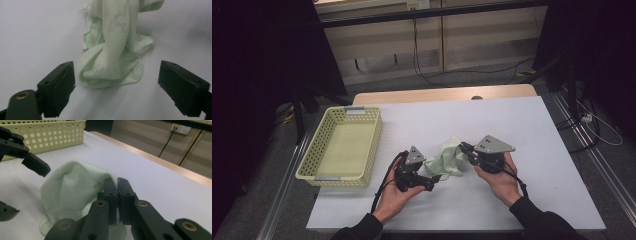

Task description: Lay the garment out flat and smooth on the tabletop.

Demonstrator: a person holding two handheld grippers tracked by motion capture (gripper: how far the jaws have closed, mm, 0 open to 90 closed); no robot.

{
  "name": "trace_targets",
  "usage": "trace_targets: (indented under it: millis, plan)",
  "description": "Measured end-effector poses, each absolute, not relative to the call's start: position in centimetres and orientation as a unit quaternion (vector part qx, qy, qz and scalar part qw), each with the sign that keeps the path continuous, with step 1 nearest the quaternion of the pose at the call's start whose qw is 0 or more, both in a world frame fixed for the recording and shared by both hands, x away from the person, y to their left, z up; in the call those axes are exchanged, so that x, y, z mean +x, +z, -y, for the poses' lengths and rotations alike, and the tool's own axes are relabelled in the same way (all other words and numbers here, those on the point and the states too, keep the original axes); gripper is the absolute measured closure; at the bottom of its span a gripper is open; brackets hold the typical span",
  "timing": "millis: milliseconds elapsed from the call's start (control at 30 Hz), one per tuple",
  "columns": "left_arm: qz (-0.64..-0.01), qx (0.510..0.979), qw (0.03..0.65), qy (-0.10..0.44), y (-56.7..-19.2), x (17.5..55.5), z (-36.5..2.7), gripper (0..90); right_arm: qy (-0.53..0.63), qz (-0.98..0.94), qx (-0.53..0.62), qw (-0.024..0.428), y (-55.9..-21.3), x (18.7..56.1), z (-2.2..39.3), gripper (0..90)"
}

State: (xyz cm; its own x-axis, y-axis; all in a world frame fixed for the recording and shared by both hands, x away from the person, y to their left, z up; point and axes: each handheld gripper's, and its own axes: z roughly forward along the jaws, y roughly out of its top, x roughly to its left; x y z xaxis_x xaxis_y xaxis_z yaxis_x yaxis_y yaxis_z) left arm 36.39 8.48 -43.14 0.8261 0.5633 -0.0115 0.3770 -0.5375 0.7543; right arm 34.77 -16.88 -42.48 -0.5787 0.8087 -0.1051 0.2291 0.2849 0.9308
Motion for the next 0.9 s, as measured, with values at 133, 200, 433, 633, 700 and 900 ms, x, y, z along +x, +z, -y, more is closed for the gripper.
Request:
trace_targets:
  millis: [133, 200, 433, 633, 700, 900]
  plan:
    - [-0.273, 0.864, 0.406, 0.121, -43.3, 37.2, -8.2, 31.3, 0.486, -0.742, 0.344, 0.308, -41.9, 35.5, 16.7, 86.7]
    - [-0.275, 0.857, 0.417, 0.128, -43.4, 37.5, -8.1, 42.5, 0.487, -0.741, 0.340, 0.314, -41.7, 35.7, 16.5, 86.6]
    - [-0.272, 0.858, 0.420, 0.114, -44.0, 38.9, -7.3, 72.8, 0.481, -0.747, 0.328, 0.320, -42.0, 36.3, 16.2, 86.6]
    - [-0.253, 0.872, 0.411, 0.085, -43.8, 38.0, -7.1, 88.2, 0.467, -0.761, 0.328, 0.309, -43.1, 36.2, 16.1, 86.5]
    - [-0.244, 0.875, 0.411, 0.080, -43.6, 37.5, -7.1, 88.4, 0.468, -0.759, 0.330, 0.309, -43.0, 36.3, 16.3, 86.3]
    - [-0.239, 0.883, 0.395, 0.079, -43.7, 36.8, -7.6, 88.6, 0.466, -0.760, 0.332, 0.308, -42.9, 36.3, 16.6, 85.8]
